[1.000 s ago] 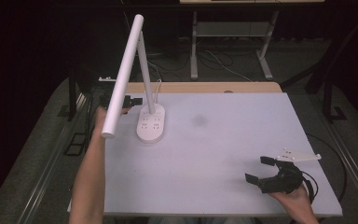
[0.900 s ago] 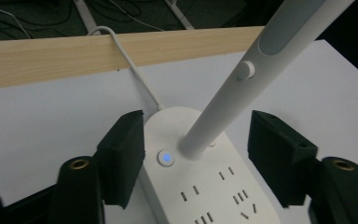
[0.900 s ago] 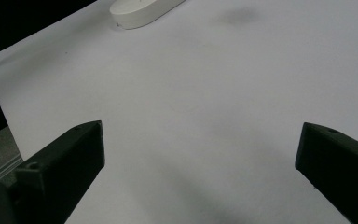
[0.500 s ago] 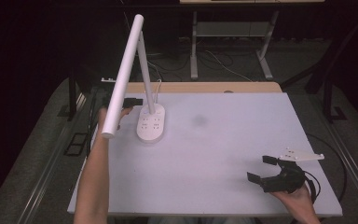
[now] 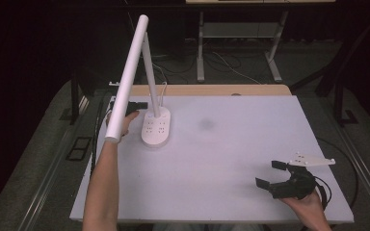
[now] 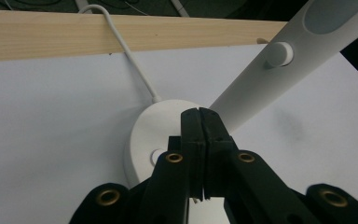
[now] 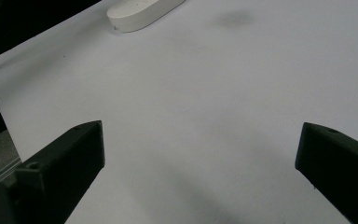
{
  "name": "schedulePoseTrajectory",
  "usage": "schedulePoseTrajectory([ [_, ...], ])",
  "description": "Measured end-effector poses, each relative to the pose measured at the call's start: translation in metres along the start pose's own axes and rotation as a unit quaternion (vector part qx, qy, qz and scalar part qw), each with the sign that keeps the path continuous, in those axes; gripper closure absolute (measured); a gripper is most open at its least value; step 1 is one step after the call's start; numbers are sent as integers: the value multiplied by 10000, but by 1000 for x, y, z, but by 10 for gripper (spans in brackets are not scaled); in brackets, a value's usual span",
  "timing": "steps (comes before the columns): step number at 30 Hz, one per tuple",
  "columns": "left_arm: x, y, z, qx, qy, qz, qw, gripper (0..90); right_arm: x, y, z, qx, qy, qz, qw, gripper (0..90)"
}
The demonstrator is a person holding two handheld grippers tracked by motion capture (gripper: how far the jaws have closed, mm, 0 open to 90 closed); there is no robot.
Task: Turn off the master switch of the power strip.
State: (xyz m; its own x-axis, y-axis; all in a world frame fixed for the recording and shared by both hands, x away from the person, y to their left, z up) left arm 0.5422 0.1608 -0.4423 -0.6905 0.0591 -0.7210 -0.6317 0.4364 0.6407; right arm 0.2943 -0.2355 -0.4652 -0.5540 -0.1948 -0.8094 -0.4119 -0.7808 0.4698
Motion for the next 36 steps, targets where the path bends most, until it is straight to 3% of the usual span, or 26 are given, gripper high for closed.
schedulePoseTrajectory([
  [7,4,-7,-1,79,13,79,9999,893,0,0,0,-2,1,14,10000,6],
  [36,24,-37,4,-132,-5,408,9991,893,3,0,-2,-17,-40,59,10000,6],
])
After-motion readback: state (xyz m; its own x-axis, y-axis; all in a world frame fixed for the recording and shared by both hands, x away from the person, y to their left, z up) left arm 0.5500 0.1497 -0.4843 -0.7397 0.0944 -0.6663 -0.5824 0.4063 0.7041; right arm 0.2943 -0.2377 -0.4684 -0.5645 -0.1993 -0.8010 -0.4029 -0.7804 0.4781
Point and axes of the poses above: each handheld gripper's, and its own axes: y roughly backward along the jaws, x roughly out of its underside, z roughly to its left, the point moved 10 cm from there along -y, roughly forward along the jaws, and after that the axes turned 10 degrees about -x, right-handed, at the moved point
